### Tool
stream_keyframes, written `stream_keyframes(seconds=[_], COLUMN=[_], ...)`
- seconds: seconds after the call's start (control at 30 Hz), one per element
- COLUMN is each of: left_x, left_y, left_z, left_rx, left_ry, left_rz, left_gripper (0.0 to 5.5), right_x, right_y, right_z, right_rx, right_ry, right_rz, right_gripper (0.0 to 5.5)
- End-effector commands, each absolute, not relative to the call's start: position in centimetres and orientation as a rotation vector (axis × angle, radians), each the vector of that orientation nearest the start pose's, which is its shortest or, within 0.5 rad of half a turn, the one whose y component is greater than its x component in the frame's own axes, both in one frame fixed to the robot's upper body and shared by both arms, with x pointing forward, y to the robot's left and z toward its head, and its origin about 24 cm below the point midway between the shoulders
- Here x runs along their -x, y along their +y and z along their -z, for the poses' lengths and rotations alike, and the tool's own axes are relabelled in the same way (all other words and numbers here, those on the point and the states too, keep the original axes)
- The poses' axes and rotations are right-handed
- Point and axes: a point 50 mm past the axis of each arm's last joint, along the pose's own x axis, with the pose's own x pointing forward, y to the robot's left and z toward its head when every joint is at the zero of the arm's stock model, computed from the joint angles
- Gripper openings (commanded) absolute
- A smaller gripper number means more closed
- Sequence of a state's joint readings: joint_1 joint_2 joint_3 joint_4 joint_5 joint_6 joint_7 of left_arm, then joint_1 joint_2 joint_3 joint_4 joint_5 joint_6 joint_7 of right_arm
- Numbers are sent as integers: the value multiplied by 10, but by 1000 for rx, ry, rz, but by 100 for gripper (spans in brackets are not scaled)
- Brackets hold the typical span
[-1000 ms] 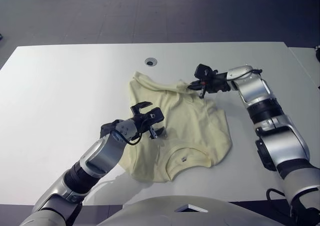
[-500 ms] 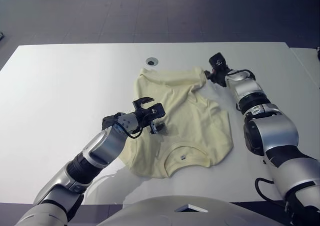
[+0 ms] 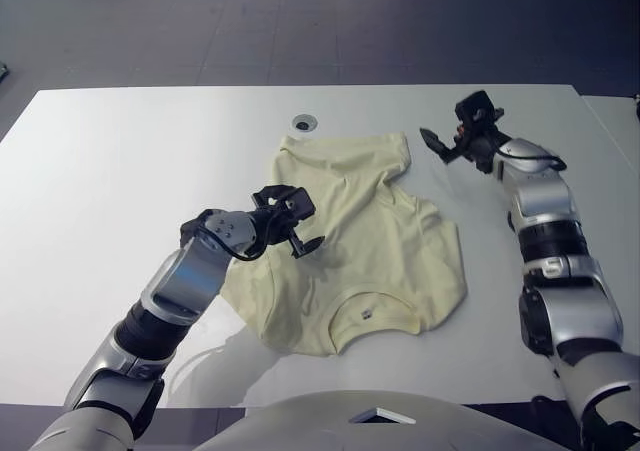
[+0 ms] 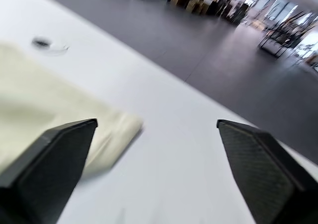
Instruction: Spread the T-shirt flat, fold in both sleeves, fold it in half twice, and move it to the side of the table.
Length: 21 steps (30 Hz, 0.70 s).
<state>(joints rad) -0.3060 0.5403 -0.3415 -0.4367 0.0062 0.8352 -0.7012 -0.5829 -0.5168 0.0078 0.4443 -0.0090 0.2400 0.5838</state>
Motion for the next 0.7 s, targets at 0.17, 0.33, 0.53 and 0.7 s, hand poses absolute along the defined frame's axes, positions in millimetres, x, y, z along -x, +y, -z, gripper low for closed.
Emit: stream_keyframes(seconds=[0.17,0.33,0.53,0.7], left_x=[-223,-205,-191,-194], left_y=[240,245,238,232], left_z=[-149,-129,-104,-86], left_rx=[-638,-595,-606,-638], left_ry=[544,631,708,723], left_rz=[575,588,646,658], left_gripper=[540,540,540,540], right_x=[-237,-224,-223,-250], right_y=[-239,-236,-242,-240], right_z=[-108,-99,-87,-105], right_rx=[613,593,623,610], right_ry=[514,592,641,511], right_rz=[-654,-681,-660,-569], right_gripper=[539,539,539,539])
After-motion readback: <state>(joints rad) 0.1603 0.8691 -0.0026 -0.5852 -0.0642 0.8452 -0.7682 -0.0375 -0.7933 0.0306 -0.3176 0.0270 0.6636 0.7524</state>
